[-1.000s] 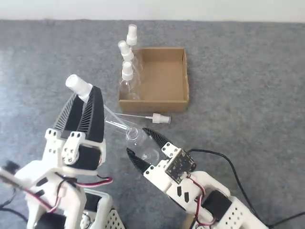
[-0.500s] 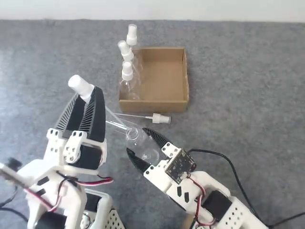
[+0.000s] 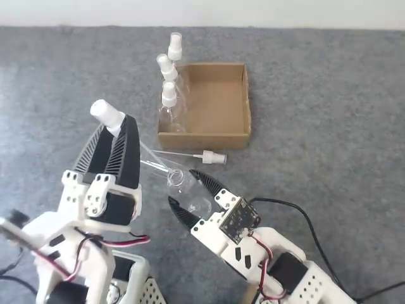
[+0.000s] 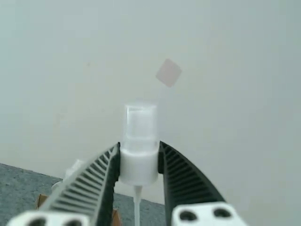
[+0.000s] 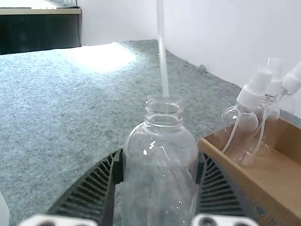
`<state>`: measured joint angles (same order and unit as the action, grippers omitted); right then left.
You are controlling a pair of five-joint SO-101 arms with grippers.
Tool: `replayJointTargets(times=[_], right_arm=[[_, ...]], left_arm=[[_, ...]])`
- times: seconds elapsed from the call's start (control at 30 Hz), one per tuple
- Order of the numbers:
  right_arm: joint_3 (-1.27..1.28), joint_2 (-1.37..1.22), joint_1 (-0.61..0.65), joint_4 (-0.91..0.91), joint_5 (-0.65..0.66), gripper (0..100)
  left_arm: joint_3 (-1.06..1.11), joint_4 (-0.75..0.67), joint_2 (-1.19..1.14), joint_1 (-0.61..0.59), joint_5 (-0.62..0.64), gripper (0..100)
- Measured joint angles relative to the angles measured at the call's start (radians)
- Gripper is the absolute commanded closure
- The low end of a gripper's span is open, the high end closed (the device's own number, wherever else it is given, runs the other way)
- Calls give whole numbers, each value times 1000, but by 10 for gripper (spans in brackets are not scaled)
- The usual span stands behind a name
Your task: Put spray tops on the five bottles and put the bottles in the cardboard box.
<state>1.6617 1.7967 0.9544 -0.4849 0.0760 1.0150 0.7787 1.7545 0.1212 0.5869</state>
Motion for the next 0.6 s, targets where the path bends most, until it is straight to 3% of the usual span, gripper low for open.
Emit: replayJointTargets(times=[0.6], right_arm=[[0,0,0,0,0,880]], left_arm=[[0,41,0,0,0,988]])
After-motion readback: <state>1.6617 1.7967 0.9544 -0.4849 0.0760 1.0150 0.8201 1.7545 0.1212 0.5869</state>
